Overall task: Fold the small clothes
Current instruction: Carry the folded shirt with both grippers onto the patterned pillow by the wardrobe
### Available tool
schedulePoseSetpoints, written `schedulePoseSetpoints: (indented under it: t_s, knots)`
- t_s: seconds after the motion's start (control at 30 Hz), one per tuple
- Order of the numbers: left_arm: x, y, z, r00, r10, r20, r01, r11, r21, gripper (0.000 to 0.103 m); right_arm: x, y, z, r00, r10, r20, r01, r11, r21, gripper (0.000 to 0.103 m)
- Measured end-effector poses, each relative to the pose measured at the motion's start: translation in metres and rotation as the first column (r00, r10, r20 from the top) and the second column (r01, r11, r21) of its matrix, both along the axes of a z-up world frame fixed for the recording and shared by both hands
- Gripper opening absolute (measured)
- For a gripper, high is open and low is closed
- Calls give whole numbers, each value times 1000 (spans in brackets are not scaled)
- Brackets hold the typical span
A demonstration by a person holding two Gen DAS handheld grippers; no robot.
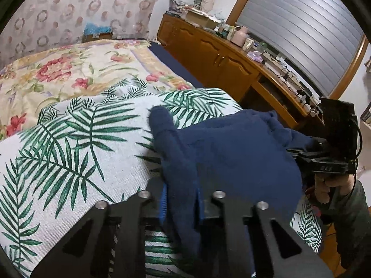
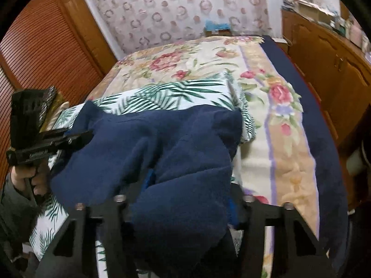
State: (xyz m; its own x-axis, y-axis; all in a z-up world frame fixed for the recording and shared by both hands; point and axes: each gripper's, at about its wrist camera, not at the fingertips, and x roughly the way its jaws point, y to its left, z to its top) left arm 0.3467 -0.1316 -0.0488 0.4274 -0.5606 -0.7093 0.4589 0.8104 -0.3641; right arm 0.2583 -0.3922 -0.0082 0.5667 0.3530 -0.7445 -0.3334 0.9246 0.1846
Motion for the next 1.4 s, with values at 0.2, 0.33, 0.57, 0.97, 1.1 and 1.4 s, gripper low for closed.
schedulePoseSetpoints:
  t_s: [0.2,0.33,0.57,0.97,1.1,1.4]
  knots:
    - [-27,4,37,993,-7,114,11,1000,-27,14,-15,1,20,995,41,91,-37,998,-40,23]
    - [-52,19,70,976,19,217,-7,998,-57,14,-30,13,50,979,69,190,-63,997,-38,22]
    - [-87,97,121,931,149,332,-122,987,-101,14,-36,72,95,931,203,302,-186,979,-86,22]
    - [-129,246,139,826,393,403,-410,911,-49,14,3,230,111,804,474,358,-446,880,-164,22]
    - [-142,281,140,781,458,424,-487,872,-46,14,30,269,114,760,546,351,-516,837,-184,22]
    - [-167,338,107,692,600,401,-632,772,-64,14,108,369,115,675,666,317,-606,746,-277,22]
